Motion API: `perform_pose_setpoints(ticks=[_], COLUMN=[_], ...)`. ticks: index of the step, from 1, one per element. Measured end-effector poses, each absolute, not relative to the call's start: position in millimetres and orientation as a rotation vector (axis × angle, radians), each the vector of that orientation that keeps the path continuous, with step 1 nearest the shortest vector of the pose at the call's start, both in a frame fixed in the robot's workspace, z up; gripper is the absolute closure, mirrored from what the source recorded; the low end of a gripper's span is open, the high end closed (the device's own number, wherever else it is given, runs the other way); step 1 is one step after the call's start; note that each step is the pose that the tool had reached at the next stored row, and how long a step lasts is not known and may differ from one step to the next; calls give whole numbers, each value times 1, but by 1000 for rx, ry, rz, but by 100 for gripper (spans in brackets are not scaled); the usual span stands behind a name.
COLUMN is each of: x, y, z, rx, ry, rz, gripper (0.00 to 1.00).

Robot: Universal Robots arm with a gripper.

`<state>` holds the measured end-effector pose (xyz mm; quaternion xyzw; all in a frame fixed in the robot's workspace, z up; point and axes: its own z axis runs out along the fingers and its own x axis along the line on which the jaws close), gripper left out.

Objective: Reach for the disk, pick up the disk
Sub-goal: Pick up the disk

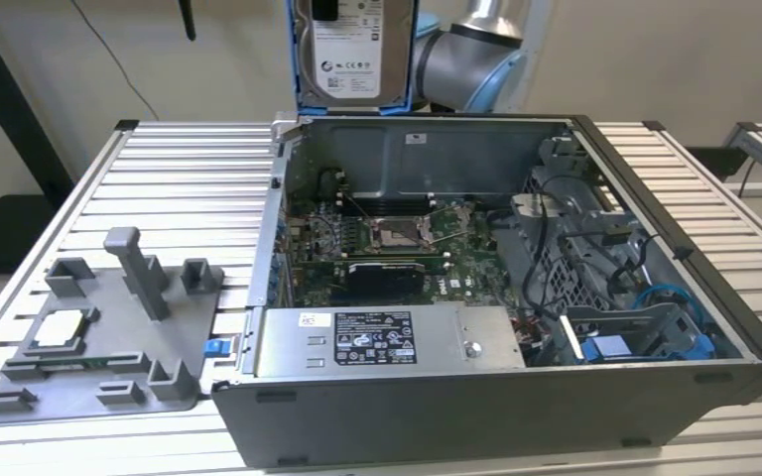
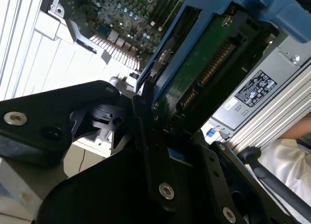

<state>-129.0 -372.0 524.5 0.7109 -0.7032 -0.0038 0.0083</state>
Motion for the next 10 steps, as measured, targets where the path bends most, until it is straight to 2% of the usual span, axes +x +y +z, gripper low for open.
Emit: perform_pose_setpoints(ticks=[10], x=[-101], y=[-372], z=[524], rx=[2222], ry=[-2198], rz=[-12], gripper=[100])
